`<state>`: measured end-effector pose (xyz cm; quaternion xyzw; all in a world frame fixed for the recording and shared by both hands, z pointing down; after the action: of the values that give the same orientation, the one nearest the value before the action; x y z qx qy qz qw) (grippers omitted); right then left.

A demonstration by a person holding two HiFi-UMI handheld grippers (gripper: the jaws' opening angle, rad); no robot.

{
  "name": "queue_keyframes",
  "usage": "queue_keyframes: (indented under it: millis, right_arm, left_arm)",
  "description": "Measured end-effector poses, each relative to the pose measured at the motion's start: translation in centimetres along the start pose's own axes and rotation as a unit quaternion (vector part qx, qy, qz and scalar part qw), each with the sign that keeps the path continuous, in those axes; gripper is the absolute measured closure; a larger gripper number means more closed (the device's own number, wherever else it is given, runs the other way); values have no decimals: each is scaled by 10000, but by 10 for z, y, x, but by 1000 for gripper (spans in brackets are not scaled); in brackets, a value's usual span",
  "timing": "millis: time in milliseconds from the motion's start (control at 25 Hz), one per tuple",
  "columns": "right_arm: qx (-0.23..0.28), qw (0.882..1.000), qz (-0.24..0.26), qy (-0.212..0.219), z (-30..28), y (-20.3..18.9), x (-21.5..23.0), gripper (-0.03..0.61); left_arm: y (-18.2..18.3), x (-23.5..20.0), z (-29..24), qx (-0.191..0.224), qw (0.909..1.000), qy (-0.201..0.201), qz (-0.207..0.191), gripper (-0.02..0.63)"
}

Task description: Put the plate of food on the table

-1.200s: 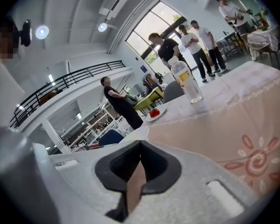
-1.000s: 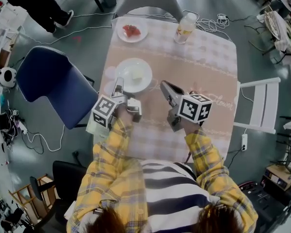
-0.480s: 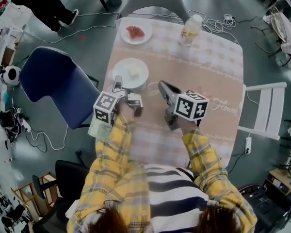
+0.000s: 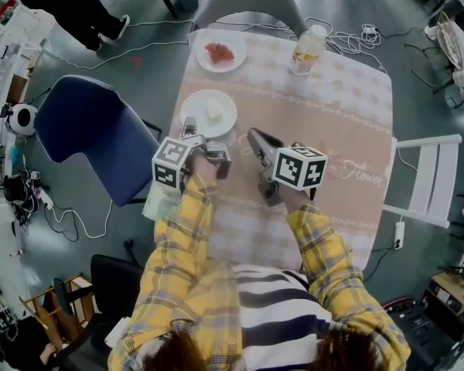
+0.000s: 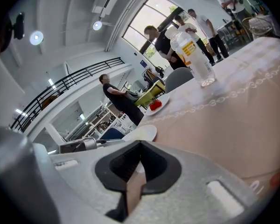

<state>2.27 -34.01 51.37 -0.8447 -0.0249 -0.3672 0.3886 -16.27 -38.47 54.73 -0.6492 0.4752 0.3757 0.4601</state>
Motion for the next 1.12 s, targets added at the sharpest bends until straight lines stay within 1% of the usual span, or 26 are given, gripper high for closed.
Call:
queue_keyframes:
  millis: [120, 280, 440, 680, 840, 920, 1120]
  right_arm:
    - [-45, 10000, -5, 5, -1, -3, 0, 581]
    - [-96, 9999, 15, 86, -3, -6, -7, 583]
    - [-142, 9998, 56, 124, -3, -7, -10, 581]
    - [-174, 9998, 33, 129, -4, -10, -11, 581]
    - [-252, 9995, 78, 188, -6, -14, -16, 581]
    - [-267, 9994, 72, 225, -7, -15, -18, 582]
    - [-270, 9992, -8, 307, -8, -16, -19, 581]
  left_arm:
    - [2, 1, -6, 64, 10000, 50, -23, 594]
    - [-1, 5, -14, -35, 9998, 152, -149, 599]
    - [1, 7, -19, -189, 9973, 389, -591, 603]
    - [2, 7, -28, -485, 9888, 767, -1186, 585]
    - [1, -6, -28, -802, 9823, 1238, -1158, 547]
    - [3, -6, -27, -856, 9781, 1373, -1310, 536]
    - [4, -7, -19, -905, 9688, 1547, -1711, 452]
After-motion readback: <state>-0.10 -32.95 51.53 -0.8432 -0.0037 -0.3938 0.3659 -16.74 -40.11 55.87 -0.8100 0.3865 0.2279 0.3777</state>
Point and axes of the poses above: the fingertips, and each gripper's own axes: z backward along the fingers, x to its right, y out of its top, the point moved 2 cm from there along z, backward along the fingers, and after that the axes turned 6 degrees about -y, right-handed, at the moved point
